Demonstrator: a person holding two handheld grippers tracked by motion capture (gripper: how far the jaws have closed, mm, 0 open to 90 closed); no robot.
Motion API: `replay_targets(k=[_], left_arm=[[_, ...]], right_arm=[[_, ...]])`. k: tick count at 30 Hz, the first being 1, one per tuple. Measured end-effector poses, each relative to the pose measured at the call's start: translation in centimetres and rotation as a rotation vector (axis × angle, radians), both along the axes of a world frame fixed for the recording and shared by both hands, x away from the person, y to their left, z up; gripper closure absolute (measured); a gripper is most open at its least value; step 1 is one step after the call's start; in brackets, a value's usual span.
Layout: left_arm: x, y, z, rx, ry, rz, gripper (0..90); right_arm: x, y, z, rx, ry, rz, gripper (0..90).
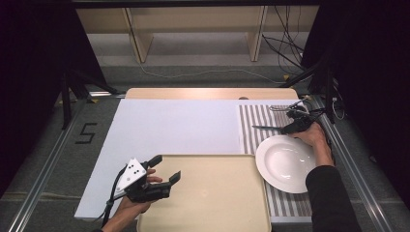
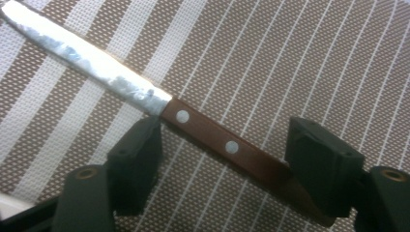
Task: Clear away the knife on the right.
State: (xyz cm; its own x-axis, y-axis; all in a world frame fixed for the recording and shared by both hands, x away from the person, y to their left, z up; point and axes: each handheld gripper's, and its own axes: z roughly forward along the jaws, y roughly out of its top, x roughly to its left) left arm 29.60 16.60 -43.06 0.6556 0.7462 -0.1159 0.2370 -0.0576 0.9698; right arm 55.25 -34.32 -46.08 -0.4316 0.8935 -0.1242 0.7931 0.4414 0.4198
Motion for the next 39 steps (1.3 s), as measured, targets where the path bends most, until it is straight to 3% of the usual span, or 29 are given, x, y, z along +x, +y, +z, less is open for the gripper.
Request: replay_targets(k=[13,26,39], left_arm=[[0.0,0.0,0.0,0.001,-0.003,-0.001,15.4],[-0.1,0.0,0.1,-0.001,-0.005,-0.003,15.4],[-0.1,0.0,0.1,-0.001,-0.005,-0.001,15.4]], right_arm=[[0.0,0.2,0.5,0.017,0.074,0.013,55.3],[0.8,1.9,1.0,-0.077,0.168,0.074,76.0],[0.5,2.7,1.0,-0.164,0.131,0.142,77.4]])
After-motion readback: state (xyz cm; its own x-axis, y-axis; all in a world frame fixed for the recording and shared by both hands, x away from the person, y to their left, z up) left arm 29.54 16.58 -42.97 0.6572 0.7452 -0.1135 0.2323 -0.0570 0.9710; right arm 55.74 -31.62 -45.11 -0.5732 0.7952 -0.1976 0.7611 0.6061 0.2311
